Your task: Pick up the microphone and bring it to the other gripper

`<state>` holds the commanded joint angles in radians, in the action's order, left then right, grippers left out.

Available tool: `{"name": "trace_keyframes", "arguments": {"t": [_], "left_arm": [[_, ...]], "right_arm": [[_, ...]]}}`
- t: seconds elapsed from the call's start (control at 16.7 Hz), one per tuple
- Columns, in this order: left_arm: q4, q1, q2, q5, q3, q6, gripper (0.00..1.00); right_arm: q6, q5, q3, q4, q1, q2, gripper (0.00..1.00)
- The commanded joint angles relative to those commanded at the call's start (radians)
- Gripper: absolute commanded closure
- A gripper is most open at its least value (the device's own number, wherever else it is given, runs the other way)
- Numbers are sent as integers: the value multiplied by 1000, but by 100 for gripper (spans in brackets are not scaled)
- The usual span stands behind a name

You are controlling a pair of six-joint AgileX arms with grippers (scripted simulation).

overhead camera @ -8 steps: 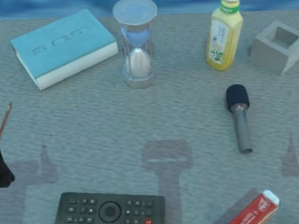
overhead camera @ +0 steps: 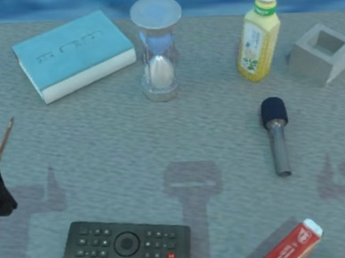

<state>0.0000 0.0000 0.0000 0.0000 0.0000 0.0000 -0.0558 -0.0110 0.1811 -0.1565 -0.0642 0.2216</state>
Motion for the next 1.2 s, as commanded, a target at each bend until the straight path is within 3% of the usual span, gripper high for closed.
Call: {"name": "trace_keyframes", "arguments": {"t": [0.78,1.2], "left_arm": [[0,0,0,0,0,0,0],[0,0,0,0,0,0,0]], "right_arm": [[-315,-22,900,-591,-279,1253,0],[-408,-38,1161,-806,-369,1623,0]]}}
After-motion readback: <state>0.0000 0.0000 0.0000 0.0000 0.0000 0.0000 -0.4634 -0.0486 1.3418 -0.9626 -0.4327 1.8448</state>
